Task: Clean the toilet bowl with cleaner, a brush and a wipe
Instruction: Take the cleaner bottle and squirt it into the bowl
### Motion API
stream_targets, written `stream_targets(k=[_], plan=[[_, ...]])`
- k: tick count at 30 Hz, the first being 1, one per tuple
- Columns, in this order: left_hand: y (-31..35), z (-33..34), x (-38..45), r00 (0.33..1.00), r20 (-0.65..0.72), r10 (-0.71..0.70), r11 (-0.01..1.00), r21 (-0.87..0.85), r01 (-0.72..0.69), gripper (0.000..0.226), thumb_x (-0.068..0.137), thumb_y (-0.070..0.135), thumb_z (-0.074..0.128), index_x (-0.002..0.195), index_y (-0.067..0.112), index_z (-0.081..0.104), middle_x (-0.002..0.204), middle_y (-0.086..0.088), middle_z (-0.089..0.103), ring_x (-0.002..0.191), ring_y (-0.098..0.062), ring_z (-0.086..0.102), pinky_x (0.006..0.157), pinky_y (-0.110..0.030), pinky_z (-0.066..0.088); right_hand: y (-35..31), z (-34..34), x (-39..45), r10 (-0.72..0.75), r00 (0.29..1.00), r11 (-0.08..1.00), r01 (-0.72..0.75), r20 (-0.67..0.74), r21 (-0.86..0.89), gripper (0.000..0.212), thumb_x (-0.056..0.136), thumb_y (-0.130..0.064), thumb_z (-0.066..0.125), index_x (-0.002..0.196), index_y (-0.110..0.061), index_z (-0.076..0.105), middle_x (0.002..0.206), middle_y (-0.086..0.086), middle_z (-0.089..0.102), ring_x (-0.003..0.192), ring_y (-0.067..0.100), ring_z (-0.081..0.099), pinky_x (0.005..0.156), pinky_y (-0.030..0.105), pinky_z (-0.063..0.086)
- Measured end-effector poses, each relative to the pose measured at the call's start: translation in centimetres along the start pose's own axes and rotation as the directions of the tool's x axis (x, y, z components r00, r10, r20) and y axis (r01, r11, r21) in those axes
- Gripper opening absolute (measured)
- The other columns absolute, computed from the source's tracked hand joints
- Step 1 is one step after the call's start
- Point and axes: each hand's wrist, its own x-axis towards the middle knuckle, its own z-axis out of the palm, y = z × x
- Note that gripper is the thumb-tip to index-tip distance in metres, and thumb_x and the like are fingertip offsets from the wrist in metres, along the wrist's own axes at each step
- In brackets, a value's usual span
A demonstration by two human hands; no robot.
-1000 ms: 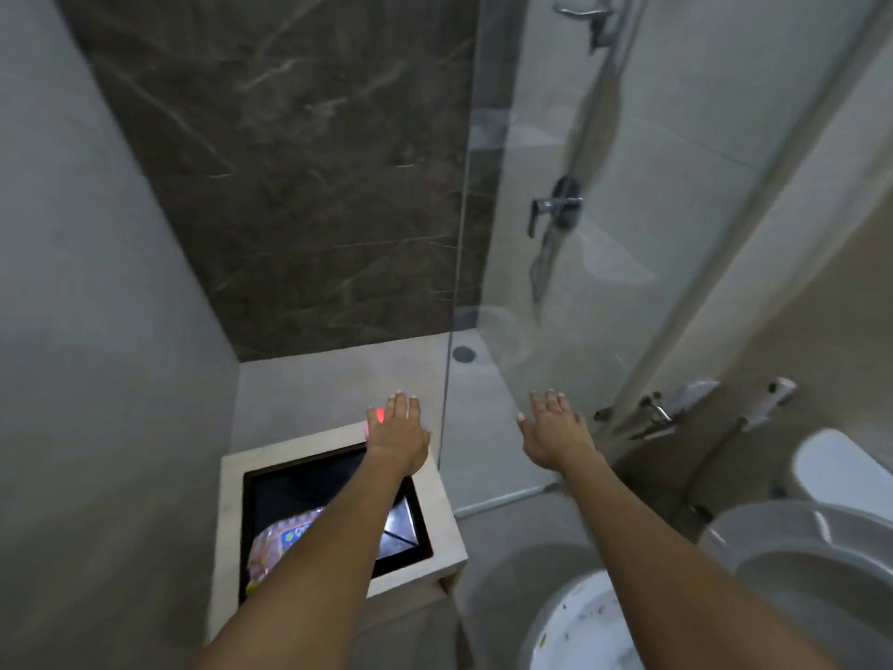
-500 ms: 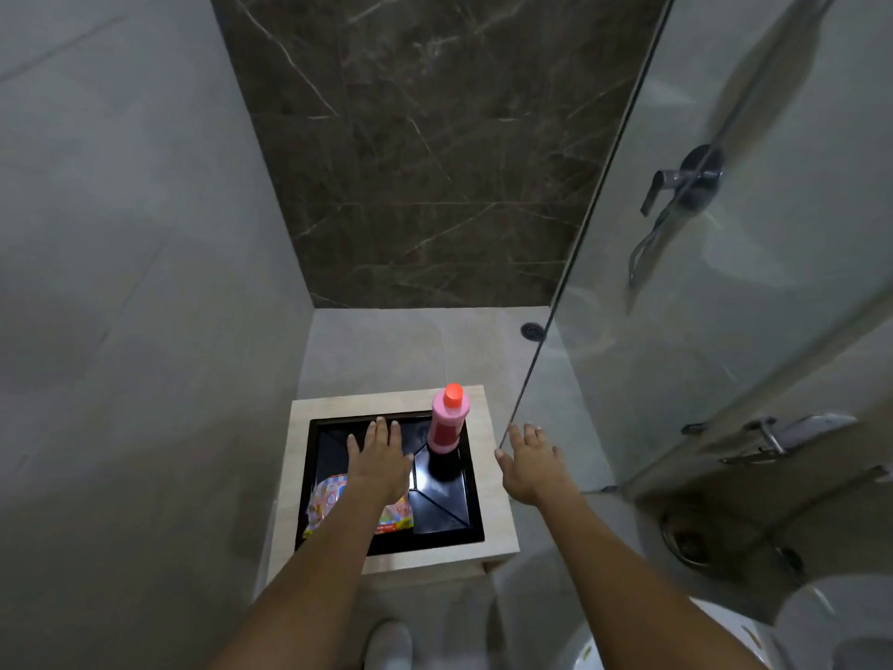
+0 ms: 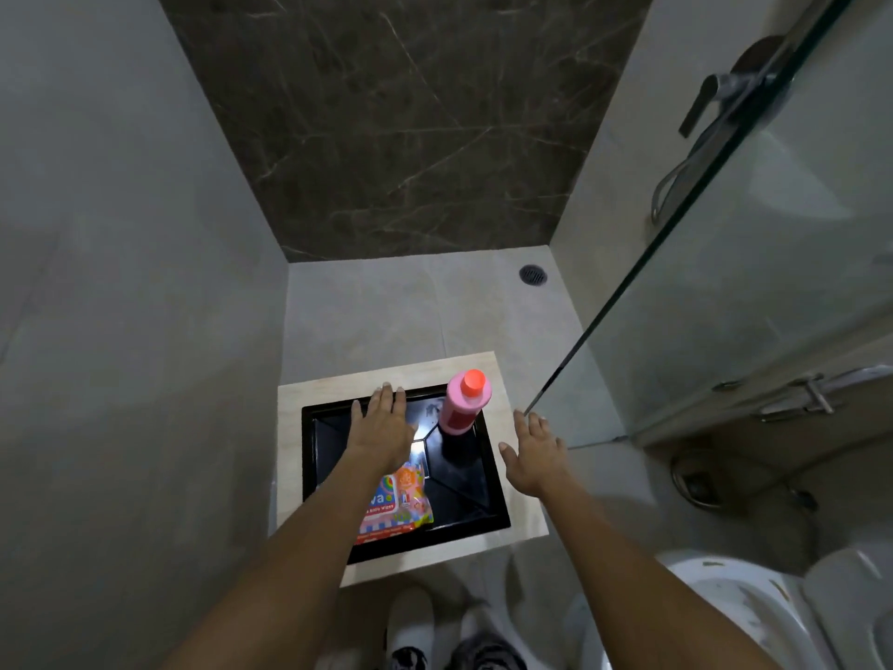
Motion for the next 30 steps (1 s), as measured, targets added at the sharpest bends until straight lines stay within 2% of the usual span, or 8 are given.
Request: stream_targets(k=[7, 14, 17, 19, 22, 25, 28, 30], plan=[[1.6, -0.4, 4.7, 0.987, -0.094, 0.132, 0.99, 0.058, -0.127, 0.063, 0.102, 0.039, 0.026, 0.151, 0.009, 0.001, 0.159, -0.01, 0.003, 0.146, -0.022, 0.006, 0.116, -0.044, 0.01, 1.1, 2.5, 4.5, -0.007, 1.0, 1.0, 0.006, 0.009, 0.023, 0.066, 0.102, -0.04, 0.028, 0.154, -0.015, -0.005, 0.161, 0.009, -0.004, 0.149, 0.025, -0.001, 0.118, 0.046, 0.01], [5.0, -0.1, 8.4, 0.868, -0.272, 0.417, 0.908, 0.179, -0.38, 0.062, 0.101, 0.035, 0.03, 0.152, 0.012, 0.001, 0.159, -0.007, 0.01, 0.145, -0.021, 0.013, 0.116, -0.038, 0.013, 1.7, 4.3, 9.1, -0.045, 0.999, 0.999, 0.045, 0.019, 0.018, 0.069, 0.102, -0.041, 0.03, 0.154, -0.016, -0.007, 0.161, 0.011, -0.005, 0.149, 0.026, -0.003, 0.119, 0.046, 0.01], [5.2, 0.7, 9.1, 0.85, -0.265, 0.455, 0.889, 0.189, -0.417, 0.055, 0.102, 0.032, 0.031, 0.151, 0.017, 0.013, 0.158, -0.004, 0.015, 0.144, -0.021, 0.018, 0.115, -0.041, 0.014, 1.3, 5.2, 10.8, -0.087, 0.996, 0.994, 0.088, -0.027, 0.067, 0.075, 0.099, -0.045, 0.036, 0.154, -0.018, -0.006, 0.161, 0.01, -0.003, 0.149, 0.025, -0.001, 0.119, 0.045, 0.01], [4.9, 1.1, 9.6, 0.834, -0.289, 0.47, 0.883, 0.16, -0.442, 0.052, 0.098, 0.029, 0.043, 0.147, 0.018, 0.029, 0.154, -0.004, 0.028, 0.141, -0.022, 0.029, 0.113, -0.042, 0.021, 0.7, 5.9, 12.0, -0.117, 0.991, 0.983, 0.124, -0.058, 0.132, 0.081, 0.096, -0.048, 0.044, 0.154, -0.016, -0.002, 0.162, 0.007, -0.001, 0.149, 0.021, 0.0, 0.119, 0.044, 0.01], [3.6, 1.6, 10.2, 0.831, -0.321, 0.454, 0.889, 0.099, -0.447, 0.051, 0.092, 0.025, 0.054, 0.141, 0.017, 0.04, 0.149, -0.004, 0.038, 0.137, -0.021, 0.037, 0.11, -0.041, 0.025, -0.9, 7.2, 13.5, -0.114, 0.98, 0.944, 0.158, -0.164, 0.29, 0.092, 0.087, -0.051, 0.058, 0.154, -0.012, 0.009, 0.161, 0.003, 0.012, 0.148, 0.017, 0.009, 0.119, 0.044, 0.017], [1.4, 1.8, 10.5, 0.838, -0.408, 0.362, 0.913, -0.024, -0.406, 0.046, 0.093, 0.025, 0.043, 0.139, 0.015, 0.042, 0.143, -0.004, 0.046, 0.13, -0.021, 0.044, 0.105, -0.04, 0.031, -2.9, 8.1, 14.7, -0.117, 0.95, 0.897, 0.226, -0.291, 0.378, 0.096, 0.076, -0.045, 0.071, 0.151, -0.013, 0.02, 0.156, 0.002, 0.026, 0.144, 0.019, 0.024, 0.111, 0.047, 0.031], [-0.9, 1.8, 10.3, 0.852, -0.466, 0.24, 0.916, -0.181, -0.357, 0.052, 0.092, 0.037, 0.029, 0.132, 0.011, 0.049, 0.132, -0.006, 0.056, 0.12, -0.024, 0.052, 0.099, -0.04, 0.036, -5.5, 8.7, 15.9, -0.114, 0.931, 0.834, 0.278, -0.346, 0.476, 0.101, 0.069, -0.042, 0.078, 0.149, -0.009, 0.026, 0.15, 0.008, 0.037, 0.138, 0.027, 0.036, 0.108, 0.047, 0.036], [-1.9, 2.1, 10.3, 0.846, -0.503, 0.18, 0.916, -0.228, -0.331, 0.051, 0.093, 0.039, 0.03, 0.13, 0.01, 0.05, 0.127, -0.007, 0.059, 0.115, -0.025, 0.054, 0.097, -0.036, 0.036, -7.0, 9.3, 16.9, -0.11, 0.924, 0.797, 0.302, -0.366, 0.524, 0.103, 0.067, -0.044, 0.081, 0.148, -0.009, 0.028, 0.149, 0.01, 0.039, 0.136, 0.028, 0.039, 0.107, 0.047, 0.038]])
